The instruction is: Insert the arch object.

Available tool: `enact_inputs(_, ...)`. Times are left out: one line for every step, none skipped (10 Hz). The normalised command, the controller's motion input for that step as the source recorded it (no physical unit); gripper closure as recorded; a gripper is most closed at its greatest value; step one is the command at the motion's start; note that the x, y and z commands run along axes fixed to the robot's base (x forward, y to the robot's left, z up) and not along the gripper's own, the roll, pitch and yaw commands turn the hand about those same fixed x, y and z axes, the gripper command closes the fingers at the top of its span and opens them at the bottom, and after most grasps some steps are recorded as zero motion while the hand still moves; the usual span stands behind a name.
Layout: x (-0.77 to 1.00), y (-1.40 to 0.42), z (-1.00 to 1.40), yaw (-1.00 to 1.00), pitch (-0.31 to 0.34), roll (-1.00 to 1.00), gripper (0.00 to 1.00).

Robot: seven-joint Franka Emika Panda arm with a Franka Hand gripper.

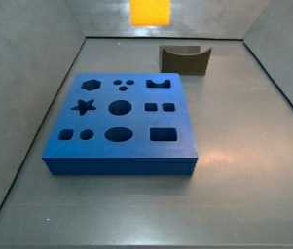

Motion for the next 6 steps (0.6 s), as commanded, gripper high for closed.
enact_inputs(0.0,0.83,-1.0,0.09,-0.027,0.1,1.0)
enact_inputs(0.0,0.79,-1.0,0.08,-0.033,0.08,1.0)
enact_inputs(0.0,0.65,-1.0,0.03,-0.04,0.02,1.0)
enact_inputs(0.0,0.53,-1.0,0.0,-0.034,0.0,1.0)
enact_inputs(0.12,0.38,-0.91,0.0,-0.093,-0.05,1.0)
enact_inputs(0.13,0.03,-0.73,-0.12,-0.19,-0.11,1.0)
